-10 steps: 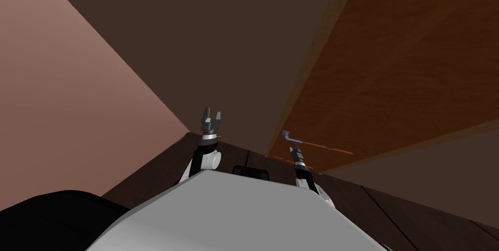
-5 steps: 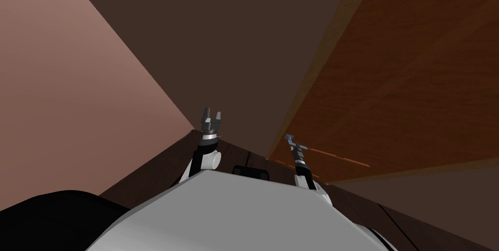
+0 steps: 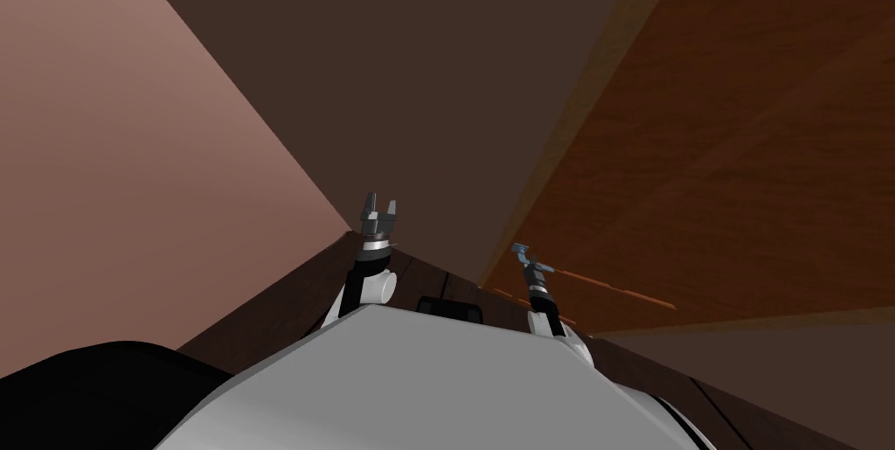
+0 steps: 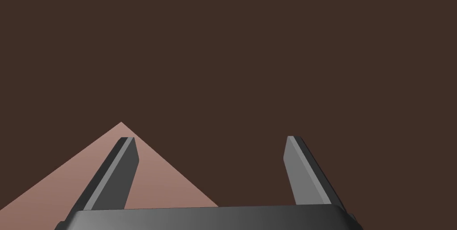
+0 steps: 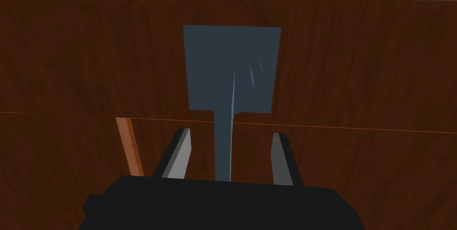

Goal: Pull the door open

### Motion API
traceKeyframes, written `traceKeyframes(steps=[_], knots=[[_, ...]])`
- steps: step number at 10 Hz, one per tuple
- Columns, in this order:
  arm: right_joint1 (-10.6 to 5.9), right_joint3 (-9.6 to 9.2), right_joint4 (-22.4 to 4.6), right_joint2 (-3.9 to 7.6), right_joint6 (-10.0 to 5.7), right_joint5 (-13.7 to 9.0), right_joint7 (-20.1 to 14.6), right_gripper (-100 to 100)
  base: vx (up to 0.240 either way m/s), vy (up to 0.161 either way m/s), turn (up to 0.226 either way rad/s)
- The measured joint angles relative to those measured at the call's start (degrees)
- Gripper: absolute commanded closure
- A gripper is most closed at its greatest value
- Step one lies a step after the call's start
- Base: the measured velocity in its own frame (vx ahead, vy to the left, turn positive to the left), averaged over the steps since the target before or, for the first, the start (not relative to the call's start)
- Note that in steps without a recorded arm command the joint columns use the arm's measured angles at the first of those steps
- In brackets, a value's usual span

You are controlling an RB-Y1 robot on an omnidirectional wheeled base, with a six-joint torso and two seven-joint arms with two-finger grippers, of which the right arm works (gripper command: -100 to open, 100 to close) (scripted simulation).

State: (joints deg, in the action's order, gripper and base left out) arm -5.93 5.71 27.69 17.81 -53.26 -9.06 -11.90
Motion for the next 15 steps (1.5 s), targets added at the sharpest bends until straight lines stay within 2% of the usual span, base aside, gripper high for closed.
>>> traceKeyframes(steps=[5, 9, 11, 12, 13, 15], knots=[[0.12, 0.00, 0.0, 0.02, 0.15, 0.0, 0.0, 100, -0.027, -0.006, 0.019], [0.73, -1.88, 0.2, 1.23, -0.82, 1.2, -2.0, 100, -0.187, -0.035, 0.080], [1.90, -3.00, 1.8, 1.96, -0.74, 2.0, -3.3, 100, -0.247, -0.052, 0.102], [1.61, -3.81, 0.8, 2.44, -1.47, 2.5, -4.2, 100, -0.219, -0.084, 0.101], [2.27, -4.50, 1.5, 2.70, -1.60, 2.9, -4.9, 100, -0.213, -0.060, 0.080], [2.57, -5.28, 1.4, 2.91, -1.95, 3.4, -5.7, 100, -0.119, -0.029, 0.066]])
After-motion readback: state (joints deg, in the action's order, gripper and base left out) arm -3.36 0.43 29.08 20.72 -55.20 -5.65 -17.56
